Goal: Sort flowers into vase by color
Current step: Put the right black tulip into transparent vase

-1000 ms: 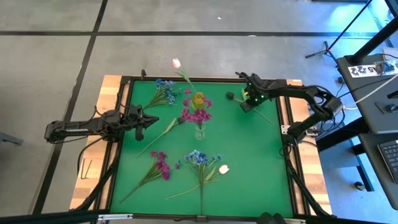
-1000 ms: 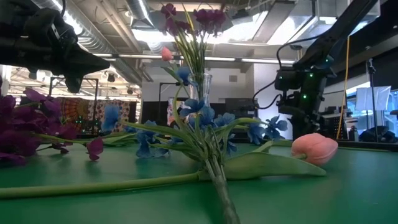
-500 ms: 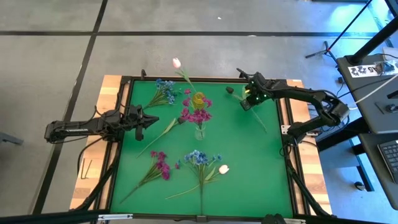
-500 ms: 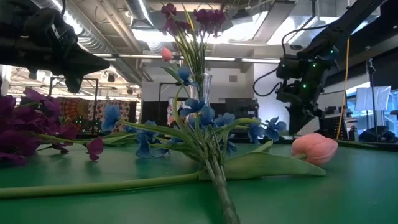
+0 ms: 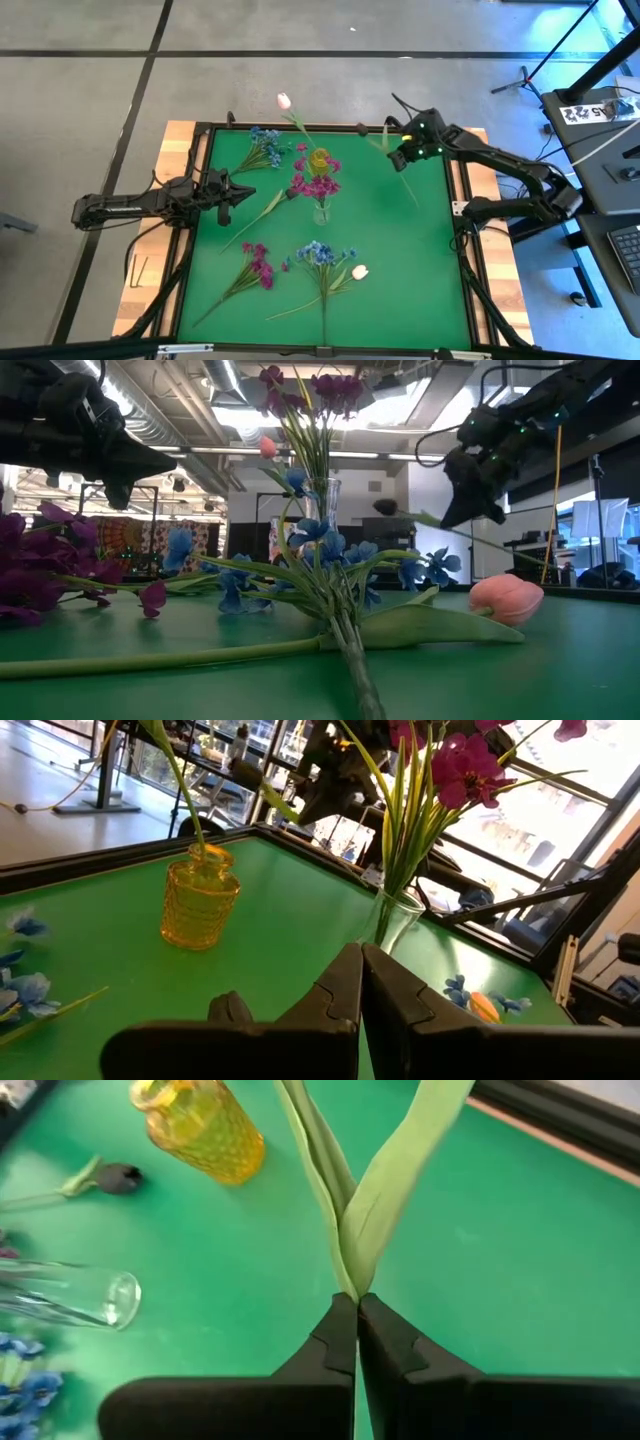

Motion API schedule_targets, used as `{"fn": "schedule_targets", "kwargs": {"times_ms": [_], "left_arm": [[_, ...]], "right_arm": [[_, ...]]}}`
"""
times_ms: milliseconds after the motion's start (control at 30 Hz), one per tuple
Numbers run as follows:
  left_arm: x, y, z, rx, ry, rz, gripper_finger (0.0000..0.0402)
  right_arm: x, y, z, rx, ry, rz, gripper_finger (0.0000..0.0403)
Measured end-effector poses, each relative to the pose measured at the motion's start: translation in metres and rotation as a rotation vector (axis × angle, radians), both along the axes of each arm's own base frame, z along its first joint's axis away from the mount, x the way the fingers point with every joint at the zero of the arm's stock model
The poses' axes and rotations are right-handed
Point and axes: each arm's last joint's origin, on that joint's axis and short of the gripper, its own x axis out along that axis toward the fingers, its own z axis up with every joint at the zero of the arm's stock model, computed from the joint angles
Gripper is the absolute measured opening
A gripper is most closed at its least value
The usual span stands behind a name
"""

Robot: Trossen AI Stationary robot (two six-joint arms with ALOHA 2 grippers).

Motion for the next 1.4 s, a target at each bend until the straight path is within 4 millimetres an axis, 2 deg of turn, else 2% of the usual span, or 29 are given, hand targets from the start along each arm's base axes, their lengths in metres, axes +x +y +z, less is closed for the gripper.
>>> {"fn": "schedule_targets", "kwargs": {"times_ms": [167,300,467,667,900,1033,1267,1400], "left_arm": [[0.0,0.0,0.0,0.0,0.0,0.0,0.0],[0.0,0.0,0.0,0.0,0.0,0.0,0.0],[0.0,0.0,0.0,0.0,0.0,0.0,0.0],[0.0,0.0,0.0,0.0,0.0,0.0,0.0],[0.0,0.0,0.0,0.002,0.001,0.0,0.0],[0.0,0.0,0.0,0.003,0.001,0.0,0.0],[0.0,0.0,0.0,0.039,0.01,0.003,0.0],[0.0,0.0,0.0,0.039,0.01,0.003,0.0]], "right_arm": [[-0.002,0.002,0.007,-0.02,-0.038,0.005,0.0002],[0.001,0.003,0.016,-0.038,-0.132,0.065,0.0002],[0.011,0.015,0.028,-0.111,-0.217,0.153,0.0002],[0.016,0.045,0.051,-0.219,-0.292,0.235,0.0001],[0.009,0.084,0.087,-0.391,-0.475,0.311,0.0001],[0.009,0.105,0.101,-0.463,-0.57,0.352,0.0001],[0.02,0.141,0.108,-0.583,-0.64,0.43,0.0001],[0.022,0.158,0.096,-0.635,-0.741,0.448,0.0001]]}}
